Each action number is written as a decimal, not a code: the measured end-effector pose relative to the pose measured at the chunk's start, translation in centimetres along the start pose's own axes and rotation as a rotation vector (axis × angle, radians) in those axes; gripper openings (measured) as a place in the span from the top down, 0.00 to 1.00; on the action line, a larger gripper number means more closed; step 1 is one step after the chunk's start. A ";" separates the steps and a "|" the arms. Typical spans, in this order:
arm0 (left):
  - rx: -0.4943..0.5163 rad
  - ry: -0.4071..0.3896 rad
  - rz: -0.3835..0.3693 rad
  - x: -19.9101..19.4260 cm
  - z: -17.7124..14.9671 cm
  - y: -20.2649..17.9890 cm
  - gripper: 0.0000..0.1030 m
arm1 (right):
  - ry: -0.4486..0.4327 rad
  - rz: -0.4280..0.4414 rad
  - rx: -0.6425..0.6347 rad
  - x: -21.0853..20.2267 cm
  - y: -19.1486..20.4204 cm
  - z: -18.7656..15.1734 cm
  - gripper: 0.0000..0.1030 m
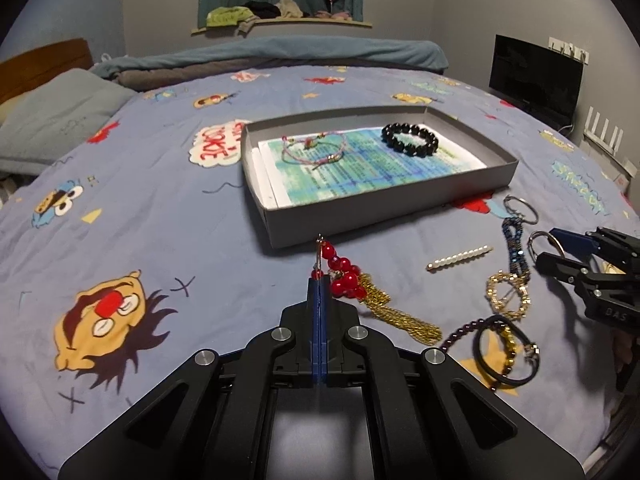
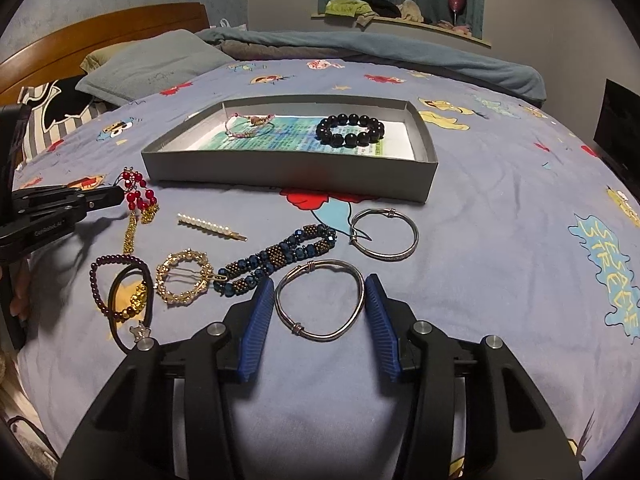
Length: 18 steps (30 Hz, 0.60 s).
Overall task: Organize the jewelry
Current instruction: 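Lift the ornament with the left tool while the right tool grasps the silver bangle, then carry the ornament and the silver bangle over the gray tray with both tools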
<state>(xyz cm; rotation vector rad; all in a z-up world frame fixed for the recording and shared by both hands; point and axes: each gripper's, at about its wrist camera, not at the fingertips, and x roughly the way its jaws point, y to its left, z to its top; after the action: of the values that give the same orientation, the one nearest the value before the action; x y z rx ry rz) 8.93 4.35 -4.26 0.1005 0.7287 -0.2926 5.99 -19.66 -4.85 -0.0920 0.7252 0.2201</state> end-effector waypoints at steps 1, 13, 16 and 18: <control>0.002 -0.008 0.000 -0.4 0.1 -0.1 0.99 | -0.009 0.002 0.004 -0.3 -0.1 0.1 0.54; 0.017 -0.129 -0.006 -5.9 2.4 -0.3 0.99 | -0.125 -0.006 -0.005 -4.1 -0.5 2.7 0.54; 0.032 -0.154 -0.003 -7.0 3.4 -0.4 0.99 | -0.141 -0.003 -0.006 -4.7 -0.7 3.9 0.54; 0.052 -0.169 0.002 -7.7 4.4 -0.4 0.99 | -0.149 0.000 -0.008 -4.8 -0.9 4.7 0.55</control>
<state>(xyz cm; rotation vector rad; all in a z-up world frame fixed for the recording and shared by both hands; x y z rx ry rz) 6.18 4.85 4.12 0.1240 0.5533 -0.3138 5.70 -20.59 1.86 -0.0825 0.5760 0.2276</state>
